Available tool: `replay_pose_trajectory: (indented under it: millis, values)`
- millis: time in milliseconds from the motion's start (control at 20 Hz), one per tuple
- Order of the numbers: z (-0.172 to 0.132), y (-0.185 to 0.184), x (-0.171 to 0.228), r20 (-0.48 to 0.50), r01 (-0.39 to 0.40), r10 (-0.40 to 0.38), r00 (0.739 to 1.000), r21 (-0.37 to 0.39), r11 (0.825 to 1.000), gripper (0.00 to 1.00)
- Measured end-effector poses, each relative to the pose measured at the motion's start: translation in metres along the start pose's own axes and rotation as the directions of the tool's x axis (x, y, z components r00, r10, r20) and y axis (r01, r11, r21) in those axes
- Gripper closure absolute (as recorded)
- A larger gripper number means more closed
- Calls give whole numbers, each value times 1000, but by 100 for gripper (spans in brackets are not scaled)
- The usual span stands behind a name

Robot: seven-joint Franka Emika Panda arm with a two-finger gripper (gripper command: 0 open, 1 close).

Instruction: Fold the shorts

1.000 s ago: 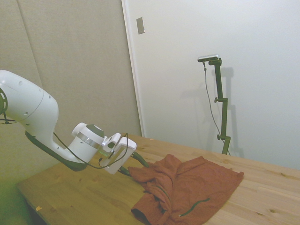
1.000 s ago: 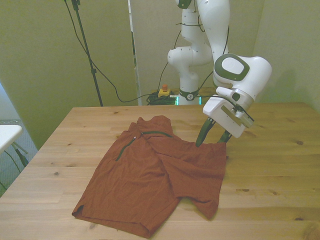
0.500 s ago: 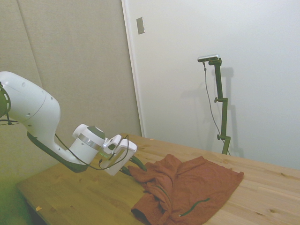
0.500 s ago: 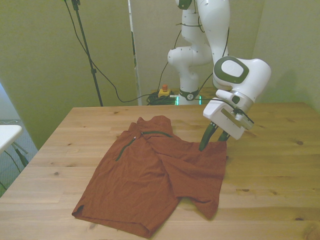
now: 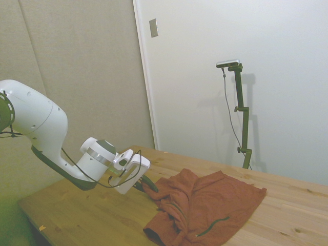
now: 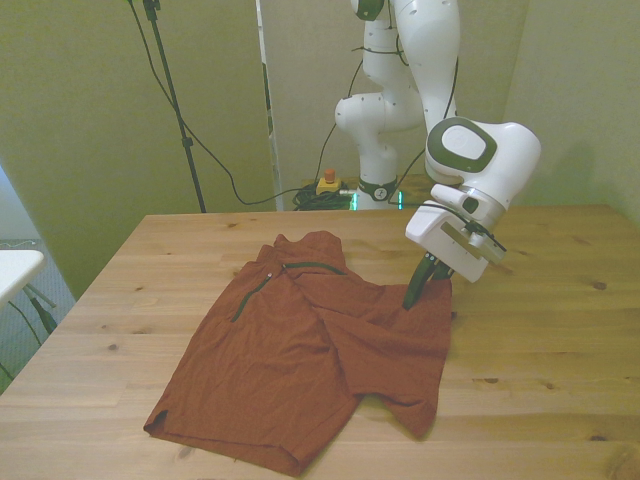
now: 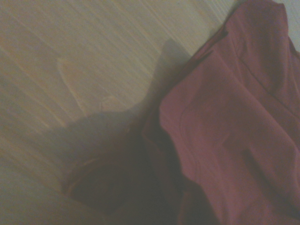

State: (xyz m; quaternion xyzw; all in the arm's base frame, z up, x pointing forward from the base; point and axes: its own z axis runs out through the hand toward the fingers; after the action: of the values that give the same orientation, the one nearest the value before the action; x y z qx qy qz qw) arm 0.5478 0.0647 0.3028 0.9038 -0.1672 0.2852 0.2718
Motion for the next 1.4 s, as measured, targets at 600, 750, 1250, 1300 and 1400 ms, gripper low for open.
replay_pose_trajectory:
  millis: [600, 750, 1250, 1300, 1400]
  values:
    - [-11, 14, 19, -28, -40, 40, 999, 1, 999, 100]
    - [-17, 46, 50, -49, -111, 110, 993, -13, 994, 100]
    - [11, 155, 138, -24, -267, 266, 964, -10, 964, 100]
    - [12, 159, 143, -21, -278, 278, 960, -7, 961, 100]
    - [16, 170, 154, -13, -300, 300, 954, -2, 954, 100]
